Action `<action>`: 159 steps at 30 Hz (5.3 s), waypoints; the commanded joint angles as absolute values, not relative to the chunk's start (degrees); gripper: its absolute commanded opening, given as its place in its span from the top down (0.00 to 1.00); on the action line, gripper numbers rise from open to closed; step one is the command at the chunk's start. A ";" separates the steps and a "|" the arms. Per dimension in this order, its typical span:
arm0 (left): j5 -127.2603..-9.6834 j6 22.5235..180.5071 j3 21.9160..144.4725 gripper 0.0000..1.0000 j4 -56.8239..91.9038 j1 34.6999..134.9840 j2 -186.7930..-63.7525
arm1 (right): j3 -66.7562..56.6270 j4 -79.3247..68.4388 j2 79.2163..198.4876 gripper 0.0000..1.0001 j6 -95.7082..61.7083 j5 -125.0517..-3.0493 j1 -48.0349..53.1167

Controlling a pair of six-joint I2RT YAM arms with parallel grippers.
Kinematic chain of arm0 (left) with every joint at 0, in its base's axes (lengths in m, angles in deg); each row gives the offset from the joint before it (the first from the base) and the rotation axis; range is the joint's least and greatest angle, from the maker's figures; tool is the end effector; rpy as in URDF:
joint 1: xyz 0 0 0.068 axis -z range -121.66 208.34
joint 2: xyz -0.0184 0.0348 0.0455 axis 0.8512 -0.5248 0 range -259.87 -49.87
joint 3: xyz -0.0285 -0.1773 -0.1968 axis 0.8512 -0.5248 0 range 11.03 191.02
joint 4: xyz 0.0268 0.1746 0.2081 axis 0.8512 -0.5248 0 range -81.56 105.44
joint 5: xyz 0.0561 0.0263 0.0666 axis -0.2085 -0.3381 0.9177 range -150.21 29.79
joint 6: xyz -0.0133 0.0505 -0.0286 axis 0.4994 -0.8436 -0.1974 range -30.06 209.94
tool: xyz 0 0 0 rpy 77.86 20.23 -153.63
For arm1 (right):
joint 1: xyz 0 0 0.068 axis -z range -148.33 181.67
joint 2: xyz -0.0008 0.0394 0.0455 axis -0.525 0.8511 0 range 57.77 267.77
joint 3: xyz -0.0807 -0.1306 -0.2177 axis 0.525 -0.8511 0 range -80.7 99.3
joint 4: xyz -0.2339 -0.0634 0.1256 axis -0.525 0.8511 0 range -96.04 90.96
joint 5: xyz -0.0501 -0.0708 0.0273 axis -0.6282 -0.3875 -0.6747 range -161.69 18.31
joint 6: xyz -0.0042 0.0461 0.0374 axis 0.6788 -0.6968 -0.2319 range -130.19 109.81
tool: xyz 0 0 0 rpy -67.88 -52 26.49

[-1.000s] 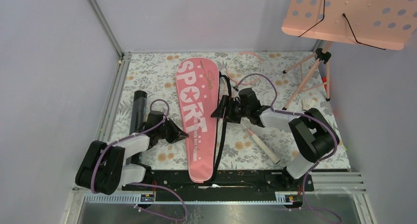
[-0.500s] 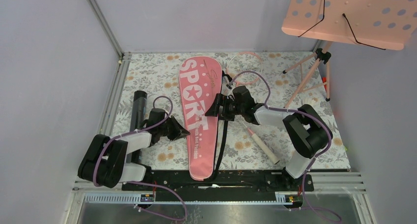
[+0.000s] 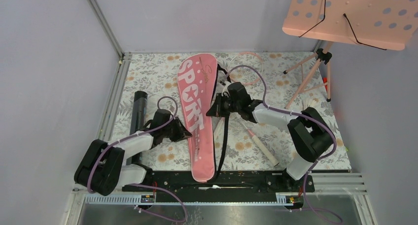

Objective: Pack up the badminton gear

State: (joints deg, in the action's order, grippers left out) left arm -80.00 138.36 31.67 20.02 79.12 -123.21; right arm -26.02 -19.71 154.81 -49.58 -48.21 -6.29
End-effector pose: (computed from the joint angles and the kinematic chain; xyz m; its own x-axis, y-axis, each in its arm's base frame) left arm 0.2066 -0.0942 0.1062 -0.8697 -0.4229 -0.2544 -0.1590 0.7280 -0.6669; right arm 0.2905 0.2488 0.1853 -0.8254 0.0943 -0.5566 -0.4088 0.5801 0.7045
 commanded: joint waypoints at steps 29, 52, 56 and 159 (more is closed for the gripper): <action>-67.30 128.14 53.09 0.01 12.30 106.94 -114.60 | -8.52 19.84 141.63 1.00 -42.40 -88.69 -17.10; -62.50 131.13 49.75 1.00 14.42 112.62 -117.93 | -12.90 17.55 139.56 1.00 -46.21 -90.53 -18.61; -63.59 131.88 47.97 1.00 17.02 112.60 -117.06 | -13.45 16.60 138.59 0.98 -44.53 -89.30 -18.61; -40.40 132.92 64.31 0.41 -0.76 112.47 -126.35 | -25.05 -2.25 128.11 1.00 -37.89 -72.66 -9.90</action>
State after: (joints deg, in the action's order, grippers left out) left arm -39.85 133.09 61.18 -4.46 112.65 -124.26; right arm -26.11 2.58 129.28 -39.55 -74.74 -9.35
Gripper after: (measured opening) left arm 0.614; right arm 0.086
